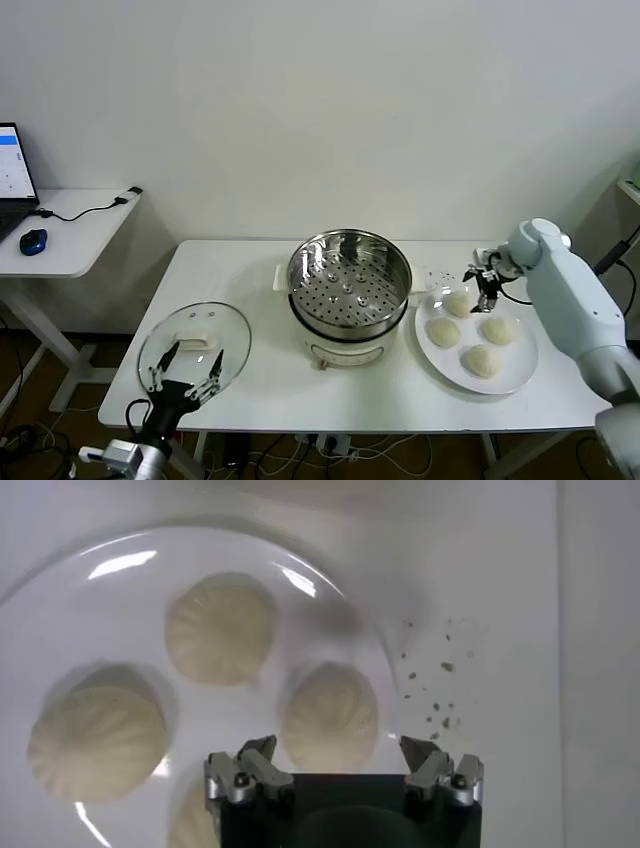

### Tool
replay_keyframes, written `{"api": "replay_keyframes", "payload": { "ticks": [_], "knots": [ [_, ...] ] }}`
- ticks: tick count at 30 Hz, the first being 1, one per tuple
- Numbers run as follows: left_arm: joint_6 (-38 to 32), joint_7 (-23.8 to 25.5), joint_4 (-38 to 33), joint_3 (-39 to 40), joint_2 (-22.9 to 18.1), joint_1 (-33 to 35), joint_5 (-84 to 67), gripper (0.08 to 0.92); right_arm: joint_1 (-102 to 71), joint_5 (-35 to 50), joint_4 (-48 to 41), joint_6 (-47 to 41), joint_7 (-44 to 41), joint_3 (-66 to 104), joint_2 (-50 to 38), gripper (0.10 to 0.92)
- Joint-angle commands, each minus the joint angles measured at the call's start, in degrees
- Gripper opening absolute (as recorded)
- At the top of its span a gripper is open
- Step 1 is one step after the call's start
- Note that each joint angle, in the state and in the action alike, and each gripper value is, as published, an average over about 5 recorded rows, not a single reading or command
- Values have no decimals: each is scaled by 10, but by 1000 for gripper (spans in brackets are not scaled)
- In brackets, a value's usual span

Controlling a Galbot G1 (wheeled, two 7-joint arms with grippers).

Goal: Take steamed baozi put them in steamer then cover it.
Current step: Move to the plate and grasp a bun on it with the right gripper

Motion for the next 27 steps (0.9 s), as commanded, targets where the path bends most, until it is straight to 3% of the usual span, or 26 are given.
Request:
{"api": "replay_keyframes", "payload": {
  "ticks": [1,21,27],
  "knots": [
    [-1,0,3,1,0,0,1,823,15,-53,-58,18,26,7,36,823],
    [-2,1,8,4,-1,0,2,823,4,-74,-67,15,43,24,42,823],
    [-3,1,7,4,-1,0,1,823,1,-59,-57,14,41,26,39,743]
  ]
}}
